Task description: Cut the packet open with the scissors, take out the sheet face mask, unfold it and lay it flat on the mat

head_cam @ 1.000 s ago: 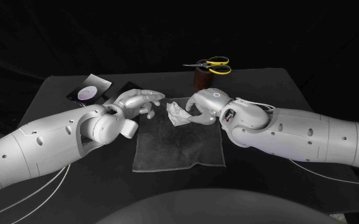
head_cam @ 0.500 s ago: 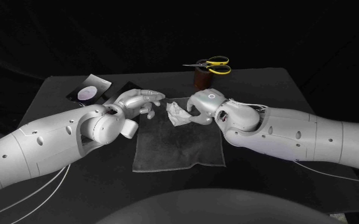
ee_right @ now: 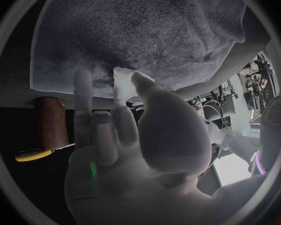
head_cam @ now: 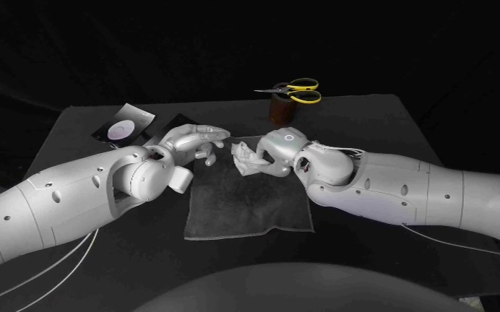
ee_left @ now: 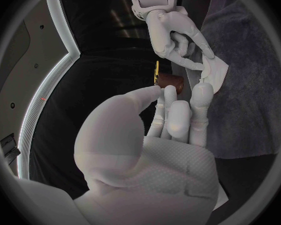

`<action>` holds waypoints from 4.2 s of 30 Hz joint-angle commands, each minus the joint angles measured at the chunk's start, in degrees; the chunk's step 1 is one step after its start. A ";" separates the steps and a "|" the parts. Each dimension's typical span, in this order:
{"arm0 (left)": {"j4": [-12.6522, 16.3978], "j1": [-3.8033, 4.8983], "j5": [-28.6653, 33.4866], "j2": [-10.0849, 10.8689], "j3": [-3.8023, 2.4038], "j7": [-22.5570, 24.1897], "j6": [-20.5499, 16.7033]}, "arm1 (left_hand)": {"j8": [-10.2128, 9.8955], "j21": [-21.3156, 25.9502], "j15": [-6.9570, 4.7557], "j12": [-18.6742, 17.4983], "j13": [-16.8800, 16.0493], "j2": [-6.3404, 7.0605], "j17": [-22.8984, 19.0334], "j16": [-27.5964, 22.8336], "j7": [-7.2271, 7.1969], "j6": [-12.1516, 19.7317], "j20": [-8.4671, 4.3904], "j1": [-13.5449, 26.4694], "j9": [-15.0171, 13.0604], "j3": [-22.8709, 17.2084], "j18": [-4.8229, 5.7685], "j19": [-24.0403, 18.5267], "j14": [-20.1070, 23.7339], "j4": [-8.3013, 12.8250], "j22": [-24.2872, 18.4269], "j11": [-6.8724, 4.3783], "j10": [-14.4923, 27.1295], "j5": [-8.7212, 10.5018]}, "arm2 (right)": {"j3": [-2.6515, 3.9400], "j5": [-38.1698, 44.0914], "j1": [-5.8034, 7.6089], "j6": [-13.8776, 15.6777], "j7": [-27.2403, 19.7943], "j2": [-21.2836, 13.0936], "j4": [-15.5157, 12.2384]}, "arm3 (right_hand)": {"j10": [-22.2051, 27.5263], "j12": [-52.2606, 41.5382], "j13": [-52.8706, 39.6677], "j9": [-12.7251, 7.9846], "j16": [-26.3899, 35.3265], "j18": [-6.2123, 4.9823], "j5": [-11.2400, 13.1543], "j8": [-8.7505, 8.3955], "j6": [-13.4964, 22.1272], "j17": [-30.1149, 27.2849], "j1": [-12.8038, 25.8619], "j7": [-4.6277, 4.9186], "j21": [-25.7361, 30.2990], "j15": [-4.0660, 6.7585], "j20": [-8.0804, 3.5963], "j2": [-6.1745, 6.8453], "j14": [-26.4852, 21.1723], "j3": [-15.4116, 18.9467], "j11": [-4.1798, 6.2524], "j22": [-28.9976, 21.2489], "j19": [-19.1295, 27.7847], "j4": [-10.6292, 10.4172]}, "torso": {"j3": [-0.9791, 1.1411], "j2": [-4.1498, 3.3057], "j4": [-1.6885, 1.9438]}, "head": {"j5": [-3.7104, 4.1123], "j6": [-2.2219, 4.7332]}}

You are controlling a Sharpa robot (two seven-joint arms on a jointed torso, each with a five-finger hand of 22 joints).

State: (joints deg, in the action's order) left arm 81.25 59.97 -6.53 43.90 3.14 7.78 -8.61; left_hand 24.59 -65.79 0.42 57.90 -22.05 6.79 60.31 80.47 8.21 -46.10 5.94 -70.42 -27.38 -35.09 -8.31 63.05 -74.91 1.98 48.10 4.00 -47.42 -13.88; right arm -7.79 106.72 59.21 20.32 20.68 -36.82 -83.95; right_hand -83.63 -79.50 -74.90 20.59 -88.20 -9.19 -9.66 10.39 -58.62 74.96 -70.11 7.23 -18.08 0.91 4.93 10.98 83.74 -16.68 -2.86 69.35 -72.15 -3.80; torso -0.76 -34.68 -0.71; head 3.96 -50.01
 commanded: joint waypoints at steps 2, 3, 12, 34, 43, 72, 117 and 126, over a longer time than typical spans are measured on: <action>0.02 0.02 -0.22 -0.17 -0.04 0.41 0.55 | -0.25 0.34 0.01 -0.33 0.07 0.09 0.05 -0.22 0.14 -0.33 0.03 0.18 0.04 0.43 -0.55 -0.23 0.46 -0.05 -0.01 0.06 0.00 -0.25 | 0.01 0.28 -0.05 0.46 0.13 0.46 0.57 | -1.44 -0.38 -6.87 -0.14 -0.46 -0.96 0.25 -0.17 -0.76 10.14 -0.14 -0.10 -0.70 -0.10 -0.14 -1.45 4.61 -0.49 0.28 0.49 -0.37 -0.85 | -0.02 -0.07 0.04 | -0.10 0.01; 0.02 0.01 -0.22 -0.17 -0.04 0.41 0.55 | -0.25 0.34 0.01 -0.33 0.07 0.09 0.05 -0.22 0.15 -0.33 0.03 0.18 0.05 0.43 -0.56 -0.23 0.46 -0.05 -0.02 0.06 0.00 -0.25 | 0.01 0.25 -0.05 0.59 0.13 0.53 0.63 | -1.46 -0.46 -6.92 -0.19 -0.50 -0.95 1.06 -0.19 -0.86 10.26 -0.36 -0.15 -0.92 -0.07 -0.16 -1.94 4.65 -0.81 0.33 0.67 -0.41 -1.00 | -0.02 -0.06 0.03 | -0.10 0.01; -0.01 0.01 -0.21 -0.21 -0.04 0.36 0.50 | -0.29 0.42 0.03 -0.36 0.13 0.05 -0.04 -0.26 0.18 -0.27 0.03 0.16 0.09 0.48 -0.57 -0.24 0.49 -0.12 -0.10 0.09 -0.02 -0.26 | 0.01 -0.90 -0.07 0.65 -0.65 0.93 1.03 | -1.61 -0.96 -7.27 -0.51 -0.67 -0.95 6.22 -0.04 -2.22 10.81 -2.88 -0.73 -1.65 0.32 -0.39 -5.18 4.85 -5.41 0.82 1.92 -0.30 -1.14 | -0.03 0.04 -0.01 | -0.03 0.01; -0.09 0.01 -0.21 -0.27 -0.04 0.24 0.45 | -0.37 0.49 0.07 -0.40 0.21 0.06 -0.08 -0.28 0.25 -0.13 0.05 0.11 0.18 0.57 -0.57 -0.22 0.48 -0.18 -0.17 0.16 -0.03 -0.26 | 0.02 0.53 -0.07 0.06 0.12 1.40 2.39 | -2.40 -2.27 -8.31 0.84 -1.12 -0.51 6.88 2.54 -4.91 12.46 -5.00 -2.26 -5.44 1.42 -1.20 -5.47 5.42 -11.74 2.15 4.27 -1.14 2.36 | 0.02 0.04 -0.02 | 0.28 0.01; -0.06 0.01 -0.21 -0.25 -0.04 0.23 0.46 | -0.37 0.49 0.07 -0.40 0.21 0.06 -0.08 -0.28 0.25 -0.13 0.05 0.11 0.18 0.57 -0.57 -0.22 0.48 -0.18 -0.17 0.16 -0.03 -0.26 | 0.02 0.27 -0.12 0.61 0.10 1.03 1.59 | -1.51 -0.76 -7.10 0.33 -0.65 -0.64 5.43 1.35 -1.76 10.74 4.90 -0.71 -3.17 0.30 -0.49 1.22 4.79 -3.53 0.77 4.18 -0.20 -4.17 | 0.01 0.03 -0.04 | 0.28 0.01; -0.01 0.00 -0.19 -0.14 -0.04 0.17 0.28 | -0.42 0.64 0.14 -0.48 0.37 -0.11 -0.20 -0.34 0.34 -0.02 0.09 -0.05 0.29 0.63 -0.57 -0.20 0.49 -0.32 -0.33 0.24 -0.04 -0.29 | 0.01 -0.21 -0.62 -0.49 -0.07 1.31 2.83 | -2.19 -2.14 -8.13 0.98 -1.07 -0.55 6.86 3.94 -3.43 12.23 -10.68 -2.40 -4.38 1.49 -1.10 -6.80 5.32 -4.04 2.28 5.77 -0.99 -6.64 | 0.04 0.05 -0.05 | 0.14 0.01; 0.01 -0.01 -0.19 -0.16 -0.03 -0.05 0.42 | -0.39 0.75 0.16 -0.57 0.55 -0.34 -0.35 -0.40 0.36 -0.02 0.12 -0.60 0.40 0.54 -0.58 -0.10 0.50 -0.21 -0.42 0.25 -0.02 -0.34 | 0.07 -5.82 -0.70 5.79 -0.11 1.97 4.08 | -2.66 -1.96 -8.93 5.15 -1.20 -0.17 6.55 3.73 3.59 13.09 4.68 -0.21 -5.62 0.12 -0.43 2.97 5.62 -3.49 0.39 7.28 -2.36 -7.24 | -0.01 -0.01 0.00 | 0.52 0.01; 0.03 -0.01 -0.20 -0.19 -0.03 -0.05 0.42 | -0.39 0.81 0.17 -0.58 0.59 -0.36 -0.32 -0.39 0.37 -0.01 0.12 -0.71 0.42 0.53 -0.59 -0.13 0.48 -0.17 -0.50 0.26 -0.01 -0.34 | 0.05 -3.63 -1.22 5.50 1.96 3.09 4.59 | -2.76 -2.16 -9.09 5.34 -1.27 -0.20 5.75 3.77 0.18 13.33 0.19 -1.07 -5.61 0.66 -0.67 0.62 5.70 4.74 1.10 7.41 -2.85 -10.89 | -0.03 0.04 0.01 | 0.42 0.01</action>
State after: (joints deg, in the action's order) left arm 81.16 59.94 -6.57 43.86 3.15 7.42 -8.65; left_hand 24.38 -65.35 0.62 57.69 -21.54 6.50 60.02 80.47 8.12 -46.01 5.94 -70.71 -27.01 -34.78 -7.90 63.05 -74.71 1.66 47.67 4.01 -47.42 -13.88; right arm -7.76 100.95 58.04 27.03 20.53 -33.87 -79.37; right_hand -84.13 -81.59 -74.94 25.83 -89.58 -8.86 -3.54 14.17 -58.13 74.90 -69.43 6.15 -23.84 1.52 4.31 11.62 83.93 -12.43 -2.17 74.94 -74.78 -14.45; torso -0.77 -34.68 -0.71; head 4.38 -50.00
